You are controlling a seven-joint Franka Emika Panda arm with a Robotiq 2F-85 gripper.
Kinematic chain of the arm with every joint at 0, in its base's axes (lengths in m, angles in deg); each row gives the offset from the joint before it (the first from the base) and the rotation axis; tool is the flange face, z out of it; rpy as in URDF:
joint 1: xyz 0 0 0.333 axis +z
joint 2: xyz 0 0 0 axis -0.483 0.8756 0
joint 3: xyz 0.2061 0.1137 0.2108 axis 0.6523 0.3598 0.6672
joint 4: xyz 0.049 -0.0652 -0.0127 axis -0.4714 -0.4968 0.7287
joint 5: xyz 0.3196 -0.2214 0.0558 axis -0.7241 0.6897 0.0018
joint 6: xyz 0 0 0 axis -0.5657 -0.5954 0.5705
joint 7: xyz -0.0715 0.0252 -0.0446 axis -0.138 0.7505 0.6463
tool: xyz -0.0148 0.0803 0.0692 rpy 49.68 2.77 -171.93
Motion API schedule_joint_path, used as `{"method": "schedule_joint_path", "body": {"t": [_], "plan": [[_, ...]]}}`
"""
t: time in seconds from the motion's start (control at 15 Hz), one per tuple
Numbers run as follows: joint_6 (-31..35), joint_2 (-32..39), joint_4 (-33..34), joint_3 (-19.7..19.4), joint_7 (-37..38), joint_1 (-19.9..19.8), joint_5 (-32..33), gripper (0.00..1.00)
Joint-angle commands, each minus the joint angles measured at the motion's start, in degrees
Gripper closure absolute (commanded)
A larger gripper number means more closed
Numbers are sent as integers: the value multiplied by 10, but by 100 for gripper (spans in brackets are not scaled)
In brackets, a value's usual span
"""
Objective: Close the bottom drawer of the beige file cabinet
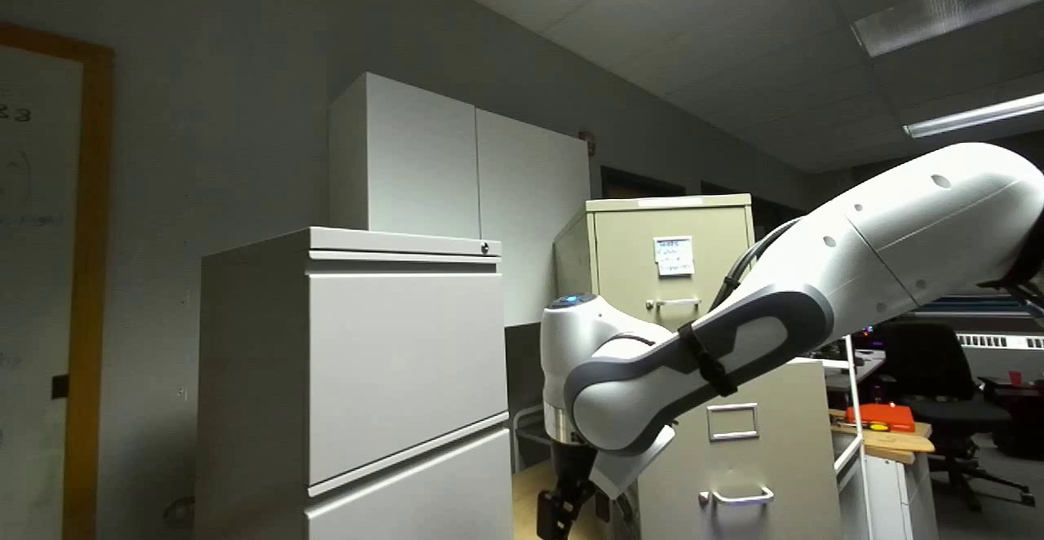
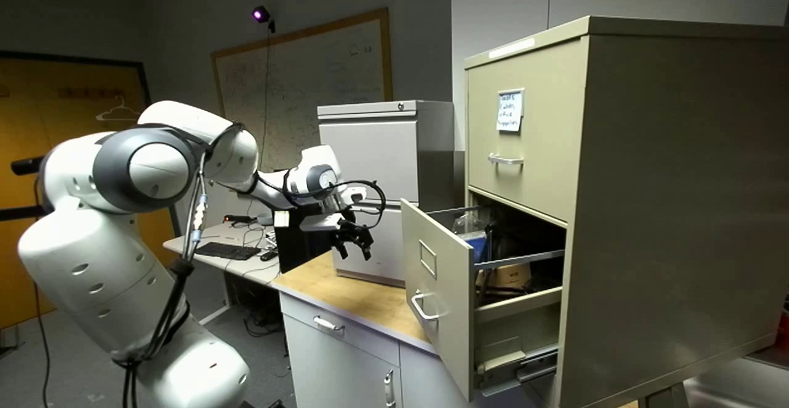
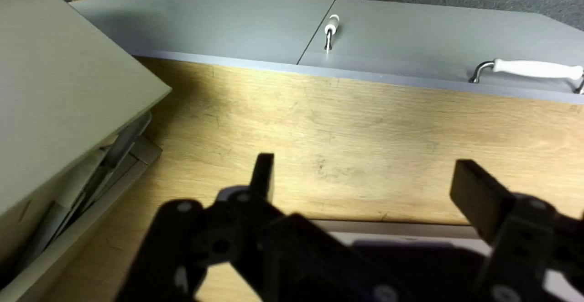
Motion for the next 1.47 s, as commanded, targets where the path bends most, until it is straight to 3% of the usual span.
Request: {"method": "schedule_joint_path", "body": {"t": [0.0,0.13,0.6,0.8,1.13,1.4], "plan": [[20,2,1,1,58,-3,37,20],[35,0,-4,2,104,-14,64,27],[34,-16,-33,-26,191,-54,80,82],[32,-19,-49,-42,203,-70,77,100],[44,-35,-73,-72,242,-104,79,100],[94,-55,-86,-73,335,-142,107,100]]}}
